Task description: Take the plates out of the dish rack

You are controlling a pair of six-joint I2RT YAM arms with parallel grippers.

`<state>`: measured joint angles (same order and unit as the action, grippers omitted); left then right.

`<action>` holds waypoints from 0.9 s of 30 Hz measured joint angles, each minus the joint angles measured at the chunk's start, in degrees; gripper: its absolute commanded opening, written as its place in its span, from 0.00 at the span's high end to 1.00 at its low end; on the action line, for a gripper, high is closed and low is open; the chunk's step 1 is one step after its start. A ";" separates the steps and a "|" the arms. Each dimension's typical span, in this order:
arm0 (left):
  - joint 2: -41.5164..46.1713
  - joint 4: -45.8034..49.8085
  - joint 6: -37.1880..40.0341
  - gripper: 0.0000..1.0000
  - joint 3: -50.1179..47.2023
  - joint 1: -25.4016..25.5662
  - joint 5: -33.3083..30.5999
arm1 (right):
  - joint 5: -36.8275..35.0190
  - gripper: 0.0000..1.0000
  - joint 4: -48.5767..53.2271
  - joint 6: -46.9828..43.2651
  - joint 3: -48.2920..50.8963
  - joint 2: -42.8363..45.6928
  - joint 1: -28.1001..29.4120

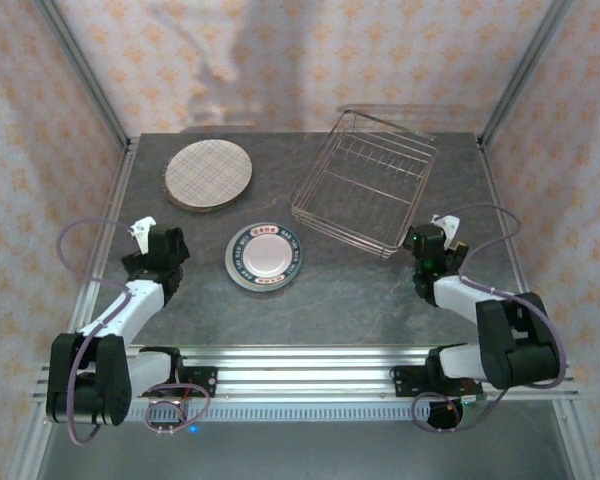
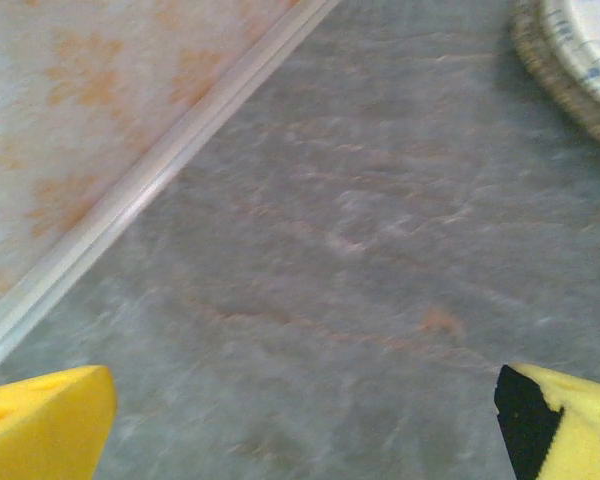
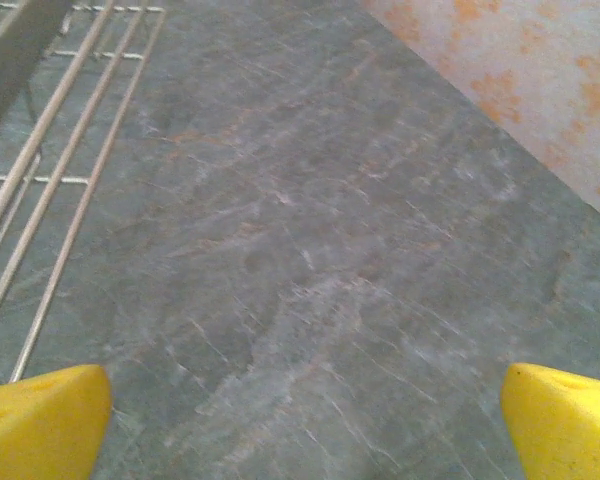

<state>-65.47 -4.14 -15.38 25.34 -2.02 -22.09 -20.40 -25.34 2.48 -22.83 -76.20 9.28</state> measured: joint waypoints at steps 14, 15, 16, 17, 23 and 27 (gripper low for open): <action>-13.03 -34.27 5.49 0.01 -4.68 -1.88 10.78 | 11.85 0.01 -21.07 -4.94 2.19 -10.49 -5.33; -13.77 -35.80 5.95 0.01 -4.83 -1.88 11.32 | 11.93 0.01 -21.86 -4.96 2.54 -10.54 -5.35; -14.32 -37.07 6.36 0.01 -5.03 -1.88 11.93 | 11.91 0.01 -22.67 -4.96 2.86 -10.54 -5.35; -14.56 -38.18 6.64 0.01 -5.40 -1.88 12.76 | 11.89 0.01 -23.39 -4.96 3.10 -10.54 -5.35; -16.63 -50.31 8.22 0.01 -10.49 -1.70 14.23 | 11.17 0.01 -24.74 -4.81 3.37 -10.54 -5.35; -24.26 -60.76 8.68 0.01 -14.84 -1.33 14.21 | 9.29 0.01 -23.89 -4.02 2.67 -10.60 -5.35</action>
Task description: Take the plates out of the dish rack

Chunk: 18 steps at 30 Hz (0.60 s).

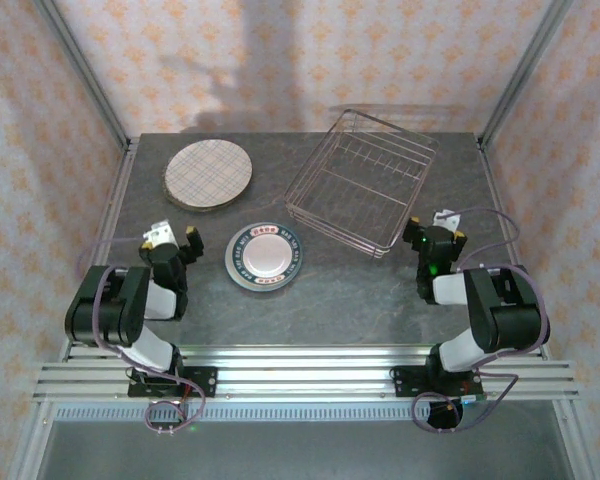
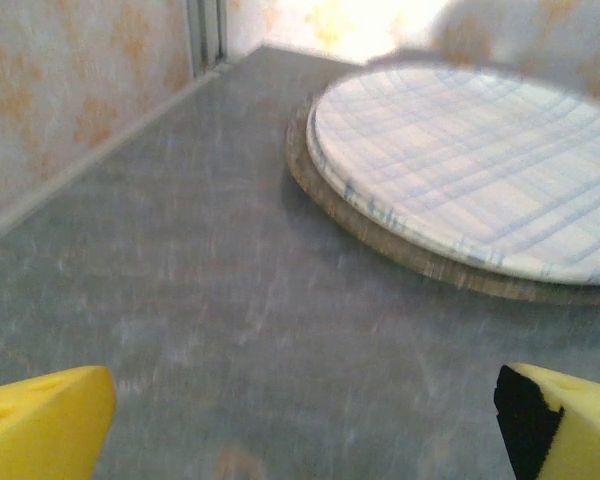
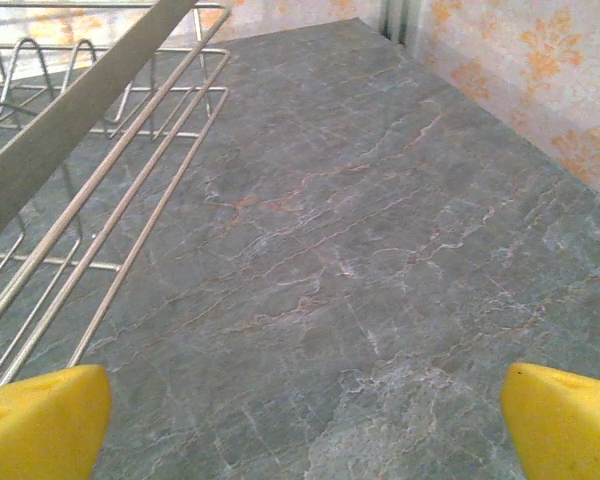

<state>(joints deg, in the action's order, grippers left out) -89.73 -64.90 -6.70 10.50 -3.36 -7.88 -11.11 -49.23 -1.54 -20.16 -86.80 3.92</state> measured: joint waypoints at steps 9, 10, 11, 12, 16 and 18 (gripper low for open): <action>1.79 7.61 2.36 0.01 10.32 1.16 2.16 | -1.75 0.01 1.84 0.66 -1.64 -0.33 0.00; 1.95 8.17 2.54 0.01 10.40 1.40 2.45 | -1.81 0.01 1.86 0.66 -1.64 -0.35 0.00; 2.03 9.03 2.71 0.01 10.40 1.49 2.56 | -1.90 0.01 1.88 0.66 -1.64 -0.35 0.00; 1.99 9.55 2.82 0.01 10.40 1.51 2.69 | -1.97 0.01 1.88 0.66 -1.64 -0.35 0.00; 1.97 10.75 3.41 0.01 10.38 1.51 2.75 | -1.99 0.01 1.88 0.66 -1.64 -0.35 0.00; 1.97 10.82 3.61 0.01 10.38 1.51 2.75 | -1.99 0.01 1.88 0.66 -1.64 -0.35 0.00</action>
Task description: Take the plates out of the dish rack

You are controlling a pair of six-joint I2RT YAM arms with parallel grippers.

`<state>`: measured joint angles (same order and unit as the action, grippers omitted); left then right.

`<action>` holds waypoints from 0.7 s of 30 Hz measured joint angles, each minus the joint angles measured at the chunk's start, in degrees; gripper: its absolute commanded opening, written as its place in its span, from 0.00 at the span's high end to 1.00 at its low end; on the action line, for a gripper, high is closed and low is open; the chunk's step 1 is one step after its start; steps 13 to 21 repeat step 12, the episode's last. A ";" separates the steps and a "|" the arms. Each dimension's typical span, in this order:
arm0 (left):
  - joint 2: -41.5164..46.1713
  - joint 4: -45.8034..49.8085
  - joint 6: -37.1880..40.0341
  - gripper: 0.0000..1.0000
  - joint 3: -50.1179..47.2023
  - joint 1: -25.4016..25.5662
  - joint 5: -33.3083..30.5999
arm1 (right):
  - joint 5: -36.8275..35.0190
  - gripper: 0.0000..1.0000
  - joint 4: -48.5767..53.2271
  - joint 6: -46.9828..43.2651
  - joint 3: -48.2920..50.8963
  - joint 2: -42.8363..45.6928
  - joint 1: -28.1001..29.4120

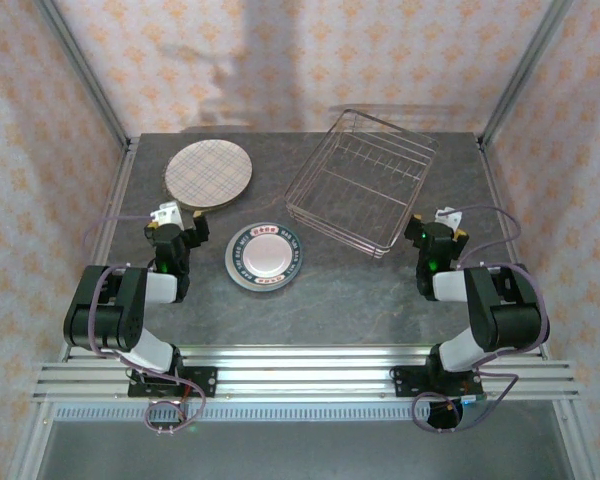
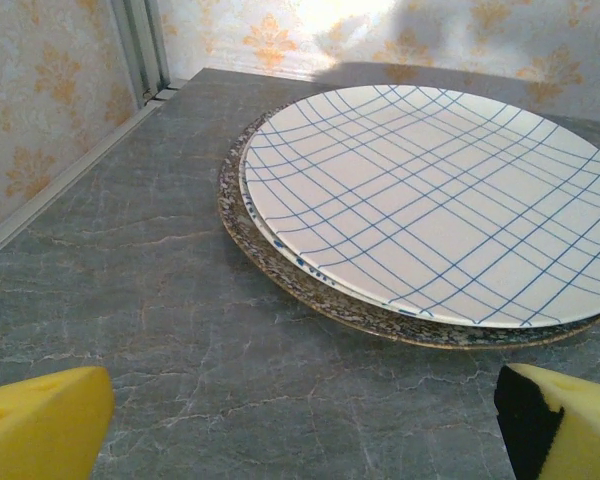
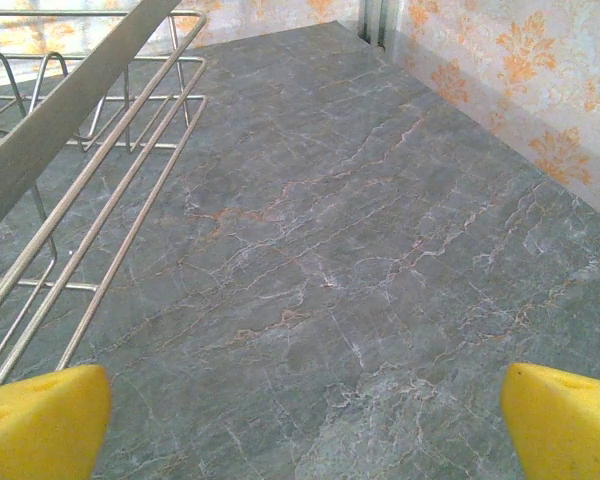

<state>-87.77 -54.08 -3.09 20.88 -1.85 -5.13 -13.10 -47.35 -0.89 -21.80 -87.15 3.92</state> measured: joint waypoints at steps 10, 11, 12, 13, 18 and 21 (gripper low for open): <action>0.00 0.83 0.15 0.01 0.00 0.00 0.00 | 0.00 0.01 0.09 0.00 -0.07 -0.02 0.00; 0.00 0.83 0.15 0.01 0.00 0.00 0.00 | 0.00 0.01 0.07 0.00 -0.07 -0.02 0.00; 0.00 0.83 0.15 0.01 0.00 0.00 0.00 | 0.00 0.01 0.09 0.00 -0.07 -0.02 0.00; 0.00 0.83 0.15 0.01 0.00 0.00 0.00 | 0.00 0.01 0.09 0.00 -0.07 -0.02 0.00; 0.00 0.83 0.15 0.01 0.00 0.00 0.00 | 0.00 0.01 0.09 0.00 -0.07 -0.02 0.00; 0.00 0.83 0.15 0.01 0.00 0.00 0.00 | 0.00 0.01 0.09 0.00 -0.07 -0.02 0.00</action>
